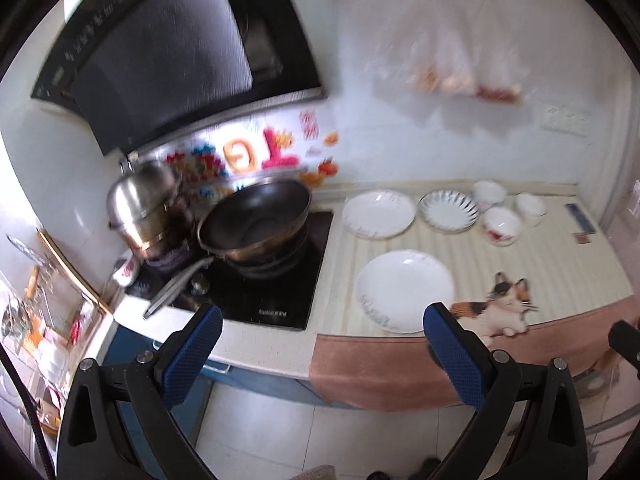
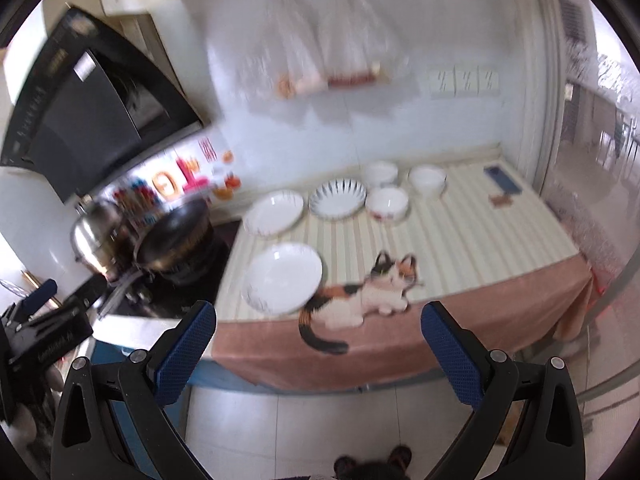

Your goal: Organize plates and bowls

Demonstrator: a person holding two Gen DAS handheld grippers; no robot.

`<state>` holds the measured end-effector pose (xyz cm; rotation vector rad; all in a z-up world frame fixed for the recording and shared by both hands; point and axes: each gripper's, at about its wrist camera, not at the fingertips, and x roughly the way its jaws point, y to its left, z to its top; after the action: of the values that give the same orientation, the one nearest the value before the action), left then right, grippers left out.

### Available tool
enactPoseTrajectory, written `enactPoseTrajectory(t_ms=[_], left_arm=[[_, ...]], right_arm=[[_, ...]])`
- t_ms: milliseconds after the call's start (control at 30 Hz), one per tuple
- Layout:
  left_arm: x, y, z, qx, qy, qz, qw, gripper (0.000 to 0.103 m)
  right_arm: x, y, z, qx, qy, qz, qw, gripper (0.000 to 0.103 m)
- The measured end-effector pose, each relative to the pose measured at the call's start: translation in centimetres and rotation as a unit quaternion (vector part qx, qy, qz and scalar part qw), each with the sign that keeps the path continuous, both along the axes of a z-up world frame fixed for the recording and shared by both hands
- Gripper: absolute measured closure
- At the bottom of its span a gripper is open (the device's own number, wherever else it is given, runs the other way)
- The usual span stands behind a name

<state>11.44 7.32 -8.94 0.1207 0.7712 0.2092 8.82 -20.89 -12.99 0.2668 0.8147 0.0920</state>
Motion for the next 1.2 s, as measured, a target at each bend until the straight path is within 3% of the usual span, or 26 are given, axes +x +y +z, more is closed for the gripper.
enactPoseTrajectory(t_ms=[167,333,500,600,633,667,733,800,933,1000,1100,1200], left_arm=[[7.1,2.2,-5.6,-0.036,0.068,0.019,0.9969,0.0],[14.4,3.4,-11.3,-0.031,0.116,0.056,0.9912,0.001],[21.4,4.2,-18.1,-0.061,0.195,0.058,0.9771,0.003],[24.5,4.6,-22.2,-0.101,0.247,0.054,0.9622,0.021],[25.5,4.8,-23.8,-0.12,0.266,0.053,0.955,0.033],[26.1,4.8,-24.7,-0.134,0.277,0.051,0.9501,0.04],[27.0,4.8,-26.4,-0.152,0.295,0.054,0.9417,0.044],[27.6,4.7,-27.5,-0.162,0.302,0.052,0.9378,0.05],[27.6,4.1,-28.8,-0.18,0.316,0.047,0.9302,0.071],[27.5,4.0,-28.8,-0.192,0.313,0.051,0.9288,0.074],[27.3,3.7,-28.4,-0.189,0.306,0.057,0.9313,0.073],[26.8,3.2,-28.0,-0.184,0.305,0.059,0.9325,0.074]], right_arm=[[6.5,0.8,-5.9,0.018,0.065,0.015,0.998,0.0],[15.2,1.0,-12.9,0.029,0.124,0.028,0.991,0.0],[24.6,1.6,-20.4,0.024,0.179,0.061,0.982,0.0],[28.6,2.1,-23.9,0.028,0.202,0.079,0.976,0.002],[30.4,2.5,-25.4,0.03,0.214,0.087,0.972,0.004],[31.7,2.6,-26.5,0.032,0.221,0.094,0.97,0.007],[34.1,3.1,-28.6,0.039,0.237,0.107,0.965,0.013],[35.7,3.7,-30.1,0.045,0.252,0.117,0.959,0.026],[38.2,4.8,-33.4,0.065,0.288,0.148,0.944,0.05],[38.9,5.3,-34.7,0.065,0.301,0.16,0.938,0.077],[39.1,5.8,-34.8,0.08,0.29,0.179,0.937,0.092],[38.6,6.6,-34.3,0.059,0.278,0.189,0.94,0.091]])
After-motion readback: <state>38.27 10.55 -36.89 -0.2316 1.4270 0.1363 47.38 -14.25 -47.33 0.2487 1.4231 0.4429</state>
